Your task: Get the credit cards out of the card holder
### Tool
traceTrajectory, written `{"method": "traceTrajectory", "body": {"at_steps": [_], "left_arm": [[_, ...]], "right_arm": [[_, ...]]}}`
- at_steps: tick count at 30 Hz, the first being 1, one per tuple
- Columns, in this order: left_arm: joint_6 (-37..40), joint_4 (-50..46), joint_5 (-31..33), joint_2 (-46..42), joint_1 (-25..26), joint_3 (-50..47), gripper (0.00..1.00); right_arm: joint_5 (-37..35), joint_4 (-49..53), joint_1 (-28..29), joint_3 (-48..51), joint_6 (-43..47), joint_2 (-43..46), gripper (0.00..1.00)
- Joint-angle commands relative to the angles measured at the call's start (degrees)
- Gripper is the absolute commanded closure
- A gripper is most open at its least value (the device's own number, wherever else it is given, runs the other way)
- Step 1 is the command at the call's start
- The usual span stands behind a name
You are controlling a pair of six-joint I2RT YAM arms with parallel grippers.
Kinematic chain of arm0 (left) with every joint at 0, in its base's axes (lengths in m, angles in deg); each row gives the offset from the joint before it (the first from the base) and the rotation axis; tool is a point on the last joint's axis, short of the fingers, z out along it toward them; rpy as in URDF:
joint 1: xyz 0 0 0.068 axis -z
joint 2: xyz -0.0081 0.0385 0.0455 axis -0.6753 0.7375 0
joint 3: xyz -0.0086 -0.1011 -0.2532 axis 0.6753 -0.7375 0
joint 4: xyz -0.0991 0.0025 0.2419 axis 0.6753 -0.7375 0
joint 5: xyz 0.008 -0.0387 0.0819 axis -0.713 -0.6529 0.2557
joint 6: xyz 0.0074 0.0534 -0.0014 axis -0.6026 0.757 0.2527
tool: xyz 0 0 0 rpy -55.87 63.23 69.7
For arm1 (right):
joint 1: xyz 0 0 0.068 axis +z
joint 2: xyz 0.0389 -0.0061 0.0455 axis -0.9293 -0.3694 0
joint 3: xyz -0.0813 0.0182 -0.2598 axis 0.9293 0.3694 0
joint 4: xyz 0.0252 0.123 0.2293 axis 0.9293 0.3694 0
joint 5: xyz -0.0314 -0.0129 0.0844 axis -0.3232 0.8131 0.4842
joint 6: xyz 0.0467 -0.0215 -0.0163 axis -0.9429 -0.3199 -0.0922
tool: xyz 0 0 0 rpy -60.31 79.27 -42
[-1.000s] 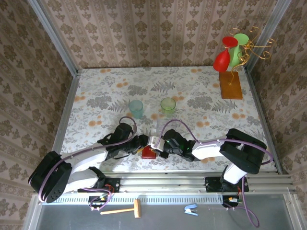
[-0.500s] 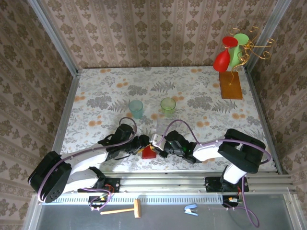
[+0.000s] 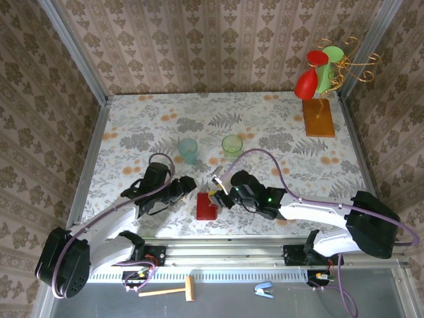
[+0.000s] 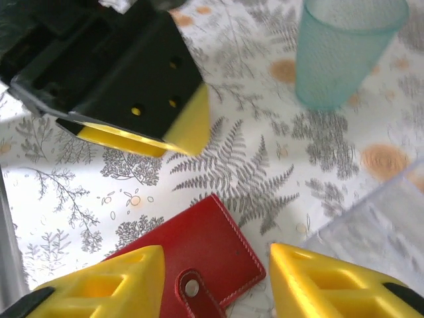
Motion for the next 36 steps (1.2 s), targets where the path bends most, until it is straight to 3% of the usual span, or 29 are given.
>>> {"method": "traceTrajectory", "body": {"at_steps": [1,8,15,26,30,36], "left_arm": [[5.9,-4.0,-2.5,0.9,-2.1,2.7,0.32],[10.9,-4.2,-5.5,3.3,-7.1,3.8,0.30],[15.0,-5.3,-7.5,4.7,-10.1,5.1,0.27],[14.0,-1.6,-9.1,4.4,-10.6,2.1,0.26],[13.8,-1.2,-9.4,4.4,-10.6,1.6,0.26],[13.6,-0.8,-9.2,4.9,-10.6,1.8,0.26]], "right_arm": [[-3.2,17.4,0.2,-6.8,-16.4,-1.8,0.60],[-1.2,29.8,1.3,-16.0,-29.0,-11.1,0.59],[-5.3,40.1,4.1,-25.6,-35.3,-19.8,0.52],[-6.4,42.8,5.6,-31.7,-37.9,-29.0,0.50],[-7.9,44.2,5.6,-32.4,-38.2,-29.9,0.53],[-9.4,44.1,5.5,-30.0,-38.9,-27.0,0.67]]}}
